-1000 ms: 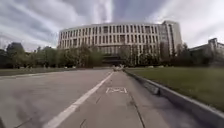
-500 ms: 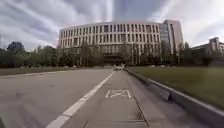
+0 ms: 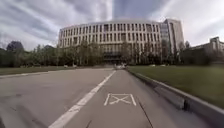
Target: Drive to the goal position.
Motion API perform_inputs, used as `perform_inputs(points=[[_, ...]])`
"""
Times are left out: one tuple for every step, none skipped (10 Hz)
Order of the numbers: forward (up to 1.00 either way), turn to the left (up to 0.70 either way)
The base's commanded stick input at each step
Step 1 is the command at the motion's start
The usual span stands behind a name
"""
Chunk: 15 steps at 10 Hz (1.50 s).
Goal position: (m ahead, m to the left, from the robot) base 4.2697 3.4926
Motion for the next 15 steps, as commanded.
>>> perform_inputs(points=[[0.85, -0.02], [0.85, 0.0], [0.85, 0.0], [0.85, 0.0], [0.85, 0.0], [0.85, -0.09], [0.85, -0.26], [0.85, -0.32], [0.85, -0.15], [0.85, 0.0], [0.85, 0.0], [0.85, 0.0], [0.85, 0.0], [0.85, 0.0], [0.85, 0.0]])
